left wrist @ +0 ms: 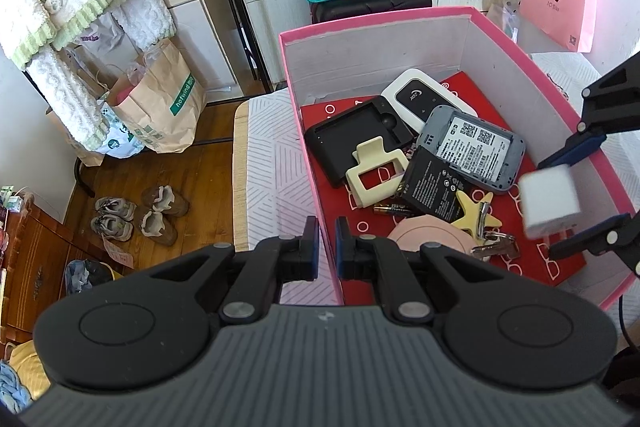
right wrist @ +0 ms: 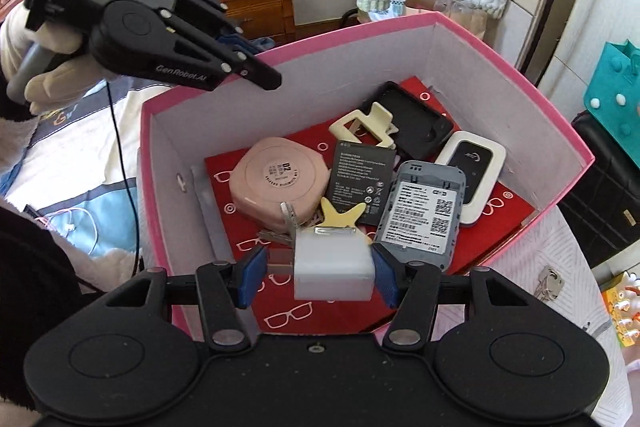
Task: Organize rigid objects
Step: 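Lower the white charger into the pink box and open the right tool, then grasp the second set of keys with the right tool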
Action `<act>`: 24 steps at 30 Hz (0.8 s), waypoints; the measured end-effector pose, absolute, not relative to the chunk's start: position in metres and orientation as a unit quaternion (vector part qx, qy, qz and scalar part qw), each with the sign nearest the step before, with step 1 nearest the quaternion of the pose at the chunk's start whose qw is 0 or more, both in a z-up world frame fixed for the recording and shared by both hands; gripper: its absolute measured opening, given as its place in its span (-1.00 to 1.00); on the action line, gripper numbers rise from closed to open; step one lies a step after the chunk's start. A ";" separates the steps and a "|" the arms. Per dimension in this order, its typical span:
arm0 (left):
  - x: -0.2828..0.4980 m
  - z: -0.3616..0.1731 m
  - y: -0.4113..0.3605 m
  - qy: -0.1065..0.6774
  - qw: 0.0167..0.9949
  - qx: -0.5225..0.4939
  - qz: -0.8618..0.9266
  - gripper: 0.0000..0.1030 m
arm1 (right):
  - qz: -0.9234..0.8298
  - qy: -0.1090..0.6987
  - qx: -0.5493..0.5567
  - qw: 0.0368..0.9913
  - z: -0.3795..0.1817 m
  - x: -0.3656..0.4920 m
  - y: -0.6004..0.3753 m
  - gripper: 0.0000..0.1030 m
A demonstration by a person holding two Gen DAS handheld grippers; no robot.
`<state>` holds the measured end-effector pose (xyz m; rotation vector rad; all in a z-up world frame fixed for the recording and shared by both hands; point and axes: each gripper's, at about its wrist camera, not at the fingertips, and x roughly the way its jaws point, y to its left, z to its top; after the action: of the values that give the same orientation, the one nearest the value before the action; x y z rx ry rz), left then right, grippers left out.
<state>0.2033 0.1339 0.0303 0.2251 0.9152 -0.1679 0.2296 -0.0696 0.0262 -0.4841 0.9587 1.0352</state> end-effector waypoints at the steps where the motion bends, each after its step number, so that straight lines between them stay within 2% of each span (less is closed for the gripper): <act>1: 0.203 0.030 0.134 0.440 0.888 0.106 -0.081 -0.87 | 0.472 0.432 -0.218 0.737 0.028 0.230 -0.071 0.18; 14: 0.203 0.031 0.135 0.441 0.888 0.103 -0.079 -0.86 | 0.415 0.356 -0.093 0.832 0.068 0.236 -0.150 0.18; 24: 0.203 0.031 0.135 0.441 0.888 0.102 -0.078 -0.86 | 0.328 0.336 -0.037 0.882 0.040 0.258 -0.223 0.18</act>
<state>0.2025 0.1351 0.0305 0.2125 0.9158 -0.1627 0.2577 -0.2231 0.0397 -0.0764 0.6987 0.6826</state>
